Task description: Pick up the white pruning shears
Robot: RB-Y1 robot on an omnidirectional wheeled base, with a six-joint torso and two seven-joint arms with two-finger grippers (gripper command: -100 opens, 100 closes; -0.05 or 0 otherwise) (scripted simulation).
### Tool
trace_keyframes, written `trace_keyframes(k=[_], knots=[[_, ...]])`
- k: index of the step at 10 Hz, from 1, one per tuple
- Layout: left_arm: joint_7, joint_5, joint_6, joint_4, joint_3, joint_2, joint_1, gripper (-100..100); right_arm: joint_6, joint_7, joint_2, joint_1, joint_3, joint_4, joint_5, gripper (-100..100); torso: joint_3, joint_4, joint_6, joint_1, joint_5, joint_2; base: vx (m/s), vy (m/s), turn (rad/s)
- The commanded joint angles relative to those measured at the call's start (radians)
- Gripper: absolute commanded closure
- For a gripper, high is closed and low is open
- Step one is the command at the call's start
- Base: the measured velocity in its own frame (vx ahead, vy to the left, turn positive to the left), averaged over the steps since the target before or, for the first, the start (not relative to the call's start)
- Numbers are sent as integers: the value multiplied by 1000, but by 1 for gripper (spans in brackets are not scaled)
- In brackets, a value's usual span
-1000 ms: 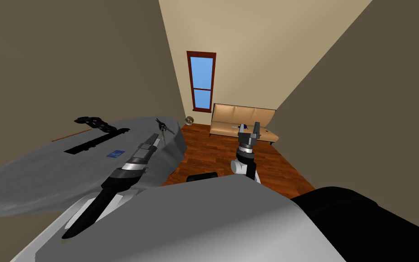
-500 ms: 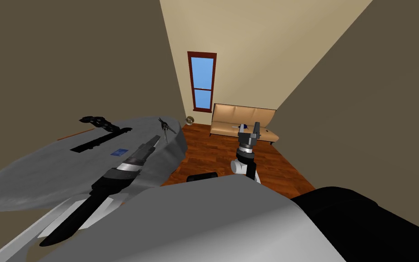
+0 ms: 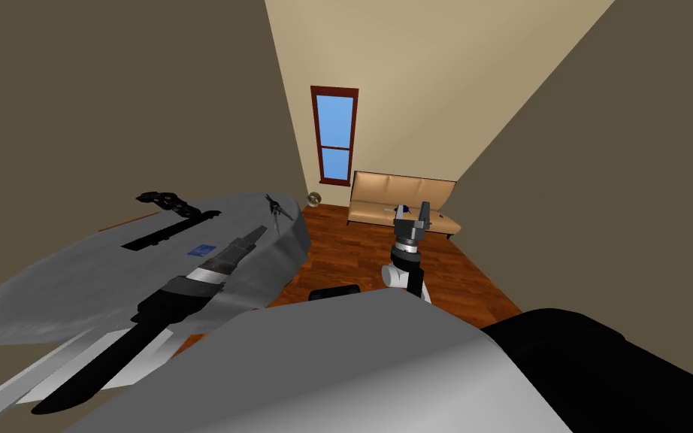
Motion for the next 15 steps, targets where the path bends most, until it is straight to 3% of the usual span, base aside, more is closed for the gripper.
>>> trace_keyframes(k=[1, 10, 11, 12, 13, 14, 15], knots=[[10, -9, 34, -10, 21, 50, 18, -100, 0, 0, 0, 0, 0, 0, 0, 0, 0, 0, 0, 0, 0, 0, -10, 20, -9], [47, -32, 156, -35, 94, 272, 81, -100, 0, 0, 0, 0, 0, 0, 0, 0, -1, 0, 0, 0, 0, -1, 0, 15, -17], [57, -35, 188, -40, 112, 311, 96, -100, 0, 0, 0, 0, 0, 0, 0, 0, -1, 0, 0, -1, 0, -1, 12, 15, -35], [57, -35, 188, -40, 112, 321, 96, -100, 0, 0, 0, 0, 0, 0, 0, 0, -1, 0, 0, 0, 0, -2, 10, 13, -19], [69, -37, 220, -44, 131, 363, 111, -100, 0, 0, 0, 0, 0, 0, 0, 0, -1, 0, 0, -1, 0, -2, 12, 9, -33], [69, -37, 220, -44, 131, 369, 111, -100, 0, 0, 0, 0, 0, 0, 0, 0, -1, 0, 0, -1, 0, -2, 11, 7, -22], [80, -37, 252, -48, 149, 411, 125, -100, 0, 0, 0, 0, 0, 0, 0, 0, -1, 0, 0, -1, 0, -2, 18, 7, -43]])
